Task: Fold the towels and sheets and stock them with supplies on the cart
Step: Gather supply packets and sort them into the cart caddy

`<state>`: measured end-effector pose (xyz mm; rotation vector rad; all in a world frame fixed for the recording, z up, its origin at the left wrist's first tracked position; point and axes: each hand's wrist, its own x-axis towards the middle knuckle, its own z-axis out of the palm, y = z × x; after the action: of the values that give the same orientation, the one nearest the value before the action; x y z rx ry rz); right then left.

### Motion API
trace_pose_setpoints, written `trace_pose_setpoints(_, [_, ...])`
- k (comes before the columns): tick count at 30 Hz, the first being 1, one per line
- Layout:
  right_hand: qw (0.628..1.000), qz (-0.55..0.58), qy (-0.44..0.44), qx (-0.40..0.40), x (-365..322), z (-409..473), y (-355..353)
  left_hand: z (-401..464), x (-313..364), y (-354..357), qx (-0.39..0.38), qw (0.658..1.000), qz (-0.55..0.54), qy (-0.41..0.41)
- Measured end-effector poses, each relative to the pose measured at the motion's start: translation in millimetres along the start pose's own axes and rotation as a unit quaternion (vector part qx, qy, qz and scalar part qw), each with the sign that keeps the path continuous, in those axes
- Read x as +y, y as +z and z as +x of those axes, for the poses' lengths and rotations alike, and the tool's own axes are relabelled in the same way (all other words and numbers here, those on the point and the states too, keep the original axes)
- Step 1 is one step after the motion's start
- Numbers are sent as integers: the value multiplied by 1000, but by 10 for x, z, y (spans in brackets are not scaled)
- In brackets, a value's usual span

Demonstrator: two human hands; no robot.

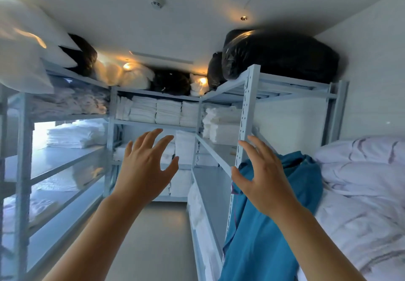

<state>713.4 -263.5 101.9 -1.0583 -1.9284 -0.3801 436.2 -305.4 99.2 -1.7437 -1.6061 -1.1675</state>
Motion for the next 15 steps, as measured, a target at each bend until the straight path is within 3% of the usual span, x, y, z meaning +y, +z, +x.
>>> trace_pose_setpoints(15, [1000, 1, -3, -24, -148, 791, 1217, 481, -1117, 667, -24, 1000, -5, -7])
